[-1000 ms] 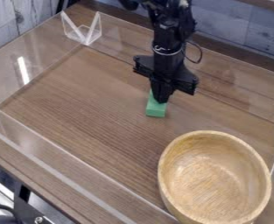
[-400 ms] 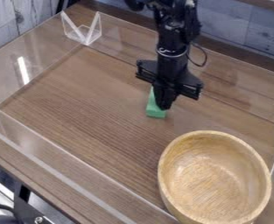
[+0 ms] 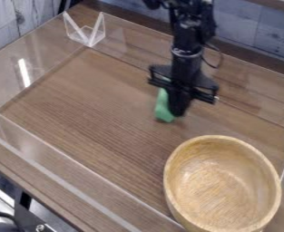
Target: Put green stick into wooden bowl
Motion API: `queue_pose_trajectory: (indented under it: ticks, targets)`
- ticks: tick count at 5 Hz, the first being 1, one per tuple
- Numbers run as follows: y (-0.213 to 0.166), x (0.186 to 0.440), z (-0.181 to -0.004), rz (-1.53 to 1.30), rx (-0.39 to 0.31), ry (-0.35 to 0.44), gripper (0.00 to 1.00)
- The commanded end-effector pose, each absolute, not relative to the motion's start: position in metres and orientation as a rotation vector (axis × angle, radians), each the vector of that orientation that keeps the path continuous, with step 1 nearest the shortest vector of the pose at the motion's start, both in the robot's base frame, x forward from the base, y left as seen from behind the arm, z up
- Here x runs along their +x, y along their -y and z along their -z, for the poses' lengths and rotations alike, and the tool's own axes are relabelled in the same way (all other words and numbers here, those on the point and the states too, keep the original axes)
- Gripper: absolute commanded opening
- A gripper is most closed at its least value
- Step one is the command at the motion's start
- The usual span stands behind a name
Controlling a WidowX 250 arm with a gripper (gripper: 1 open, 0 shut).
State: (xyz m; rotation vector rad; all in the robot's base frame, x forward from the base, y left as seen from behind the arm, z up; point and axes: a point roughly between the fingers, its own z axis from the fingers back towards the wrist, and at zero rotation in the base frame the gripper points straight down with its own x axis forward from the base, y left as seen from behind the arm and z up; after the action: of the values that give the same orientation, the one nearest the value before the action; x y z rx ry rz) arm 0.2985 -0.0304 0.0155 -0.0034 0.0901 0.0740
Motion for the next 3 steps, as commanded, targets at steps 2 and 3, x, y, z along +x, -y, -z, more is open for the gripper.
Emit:
queue_pose_trajectory:
  ticks: [2,3]
  targets:
    - [0.026,0.311,-0.047,-0.086,-0.016,-0.030,0.00]
    - [0.022,0.314,-0.062,-0.099,-0.020,-0.015,0.00]
